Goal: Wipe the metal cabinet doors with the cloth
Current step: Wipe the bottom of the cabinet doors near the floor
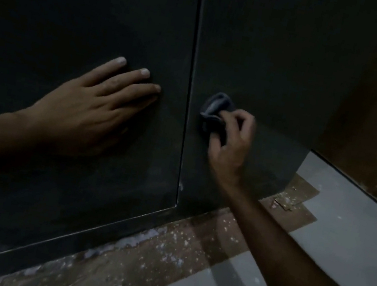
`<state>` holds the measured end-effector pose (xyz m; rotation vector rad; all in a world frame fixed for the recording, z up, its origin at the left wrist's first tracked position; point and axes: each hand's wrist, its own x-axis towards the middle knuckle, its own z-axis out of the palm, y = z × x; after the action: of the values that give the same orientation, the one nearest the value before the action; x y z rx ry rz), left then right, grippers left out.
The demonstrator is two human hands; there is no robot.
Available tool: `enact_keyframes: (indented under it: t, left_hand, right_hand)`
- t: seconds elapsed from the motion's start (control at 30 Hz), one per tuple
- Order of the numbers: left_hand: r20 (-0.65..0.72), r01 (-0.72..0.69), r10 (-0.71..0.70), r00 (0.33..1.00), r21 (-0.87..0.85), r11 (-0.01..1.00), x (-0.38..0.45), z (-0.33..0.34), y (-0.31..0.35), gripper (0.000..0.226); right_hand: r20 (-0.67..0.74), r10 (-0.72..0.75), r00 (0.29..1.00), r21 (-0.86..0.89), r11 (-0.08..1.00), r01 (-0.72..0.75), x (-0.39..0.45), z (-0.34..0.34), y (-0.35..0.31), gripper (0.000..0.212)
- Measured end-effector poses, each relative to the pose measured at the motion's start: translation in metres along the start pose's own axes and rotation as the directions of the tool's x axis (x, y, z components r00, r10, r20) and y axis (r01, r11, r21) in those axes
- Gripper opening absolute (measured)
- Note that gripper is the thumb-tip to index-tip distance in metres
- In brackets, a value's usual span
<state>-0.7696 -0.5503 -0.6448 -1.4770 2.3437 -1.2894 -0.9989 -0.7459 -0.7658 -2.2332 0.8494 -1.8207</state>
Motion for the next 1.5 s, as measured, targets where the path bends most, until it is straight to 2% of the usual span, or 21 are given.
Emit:
enact_keyframes:
  t: [0.1, 0.17, 0.2, 0.33, 0.43, 0.5, 0.57, 0.6, 0.67, 0.77, 0.83, 0.87, 0.93, 1.0, 1.07, 1.13, 1.2, 1.27, 1.33, 1.43, 1.5]
  left_hand:
    - [0.009, -0.001, 0.001, 1.000, 0.012, 1.000, 0.000, -0.002, -0.001, 0.069]
    - [0.028, -0.025, 0.024, 0.999, 0.025, 0.999, -0.001, -0.003, -0.003, 0.069]
    - [0.038, -0.037, 0.036, 0.999, 0.035, 0.999, -0.002, -0.003, -0.004, 0.070]
    - [0.039, -0.035, 0.033, 0.999, 0.063, 0.997, -0.002, 0.000, -0.004, 0.073]
    - [0.019, -0.032, 0.031, 0.999, 0.036, 0.999, 0.000, -0.001, -0.003, 0.072]
    - [0.016, -0.039, 0.039, 0.999, 0.023, 0.999, 0.000, -0.002, -0.005, 0.072]
    - [0.031, -0.054, 0.053, 0.998, 0.038, 0.998, -0.002, -0.003, -0.006, 0.071]
    - [0.035, -0.058, 0.057, 0.998, 0.042, 0.997, -0.002, -0.002, -0.007, 0.071]
    - [0.030, -0.054, 0.053, 0.998, 0.045, 0.998, -0.002, 0.000, -0.007, 0.072]
    - [0.023, -0.033, 0.032, 0.999, 0.061, 0.998, -0.002, 0.001, -0.005, 0.074]
    - [0.031, -0.035, 0.033, 0.999, 0.060, 0.998, -0.002, 0.002, -0.005, 0.075]
    - [0.037, -0.033, 0.031, 0.999, 0.065, 0.997, -0.002, 0.002, -0.004, 0.076]
    - [0.040, -0.031, 0.028, 0.999, 0.070, 0.997, -0.003, 0.000, -0.004, 0.074]
    - [0.046, -0.041, 0.038, 0.998, 0.060, 0.997, -0.004, -0.001, -0.005, 0.072]
    - [0.060, -0.049, 0.045, 0.997, 0.064, 0.997, -0.003, -0.001, -0.006, 0.072]
    - [0.066, -0.046, 0.041, 0.997, 0.084, 0.995, -0.003, 0.000, -0.005, 0.073]
    - [0.066, -0.030, 0.024, 0.998, 0.103, 0.994, -0.003, 0.001, -0.003, 0.074]
    - [0.065, -0.023, 0.017, 0.998, 0.085, 0.996, -0.002, 0.001, 0.000, 0.075]
    - [0.047, -0.011, 0.008, 0.999, 0.066, 0.998, -0.002, 0.001, 0.000, 0.074]
    - [0.028, -0.036, 0.035, 0.999, 0.027, 0.999, -0.004, -0.003, -0.002, 0.071]
    - [0.052, -0.051, 0.052, 0.997, -0.011, 0.999, -0.004, -0.009, -0.004, 0.071]
  right_hand:
    - [0.286, -0.360, 0.888, -0.002, 0.927, 0.376, -0.060, 0.021, -0.019, 0.034]
    - [0.554, -0.407, 0.726, 0.015, 0.877, 0.480, -0.097, 0.011, 0.001, 0.035]
    - [0.604, -0.390, 0.694, 0.019, 0.878, 0.477, -0.098, 0.004, 0.013, 0.038]
    - [0.349, -0.256, 0.901, -0.025, 0.959, 0.282, -0.048, -0.001, -0.012, 0.039]
    - [0.238, -0.312, 0.920, 0.041, 0.949, 0.311, -0.050, 0.022, -0.039, 0.033]
    - [0.469, -0.407, 0.784, 0.046, 0.897, 0.439, -0.087, 0.025, -0.024, 0.032]
    - [0.751, -0.333, 0.570, 0.020, 0.874, 0.485, -0.112, 0.013, 0.008, 0.041]
    - [0.806, -0.283, 0.521, -0.011, 0.871, 0.491, -0.116, 0.005, 0.020, 0.046]
    - [0.749, -0.279, 0.601, -0.055, 0.878, 0.476, -0.109, -0.006, 0.029, 0.051]
    - [0.490, -0.186, 0.851, -0.108, 0.956, 0.271, -0.083, -0.005, 0.006, 0.048]
    - [0.384, -0.200, 0.902, -0.077, 0.966, 0.247, -0.082, 0.005, -0.012, 0.041]
    - [0.422, -0.267, 0.866, -0.066, 0.944, 0.323, -0.092, 0.011, -0.013, 0.040]
    - [0.634, -0.404, 0.659, 0.014, 0.858, 0.513, -0.122, 0.018, 0.001, 0.042]
    - [0.793, -0.355, 0.495, 0.031, 0.835, 0.550, -0.141, 0.012, 0.025, 0.040]
    - [0.832, -0.212, 0.513, -0.054, 0.889, 0.455, -0.134, 0.002, 0.040, 0.033]
    - [0.796, -0.079, 0.600, -0.134, 0.944, 0.302, -0.124, -0.007, 0.043, 0.039]
    - [0.659, -0.047, 0.751, -0.137, 0.974, 0.181, -0.114, -0.005, 0.033, 0.047]
    - [0.587, -0.085, 0.805, -0.074, 0.985, 0.158, -0.113, 0.005, 0.011, 0.048]
    - [0.667, -0.239, 0.705, 0.024, 0.953, 0.301, -0.125, 0.018, -0.006, 0.050]
    - [0.840, -0.319, 0.439, 0.060, 0.859, 0.508, -0.144, 0.026, 0.005, 0.048]
    - [0.837, -0.270, 0.476, 0.007, 0.875, 0.485, -0.136, 0.018, 0.017, 0.040]
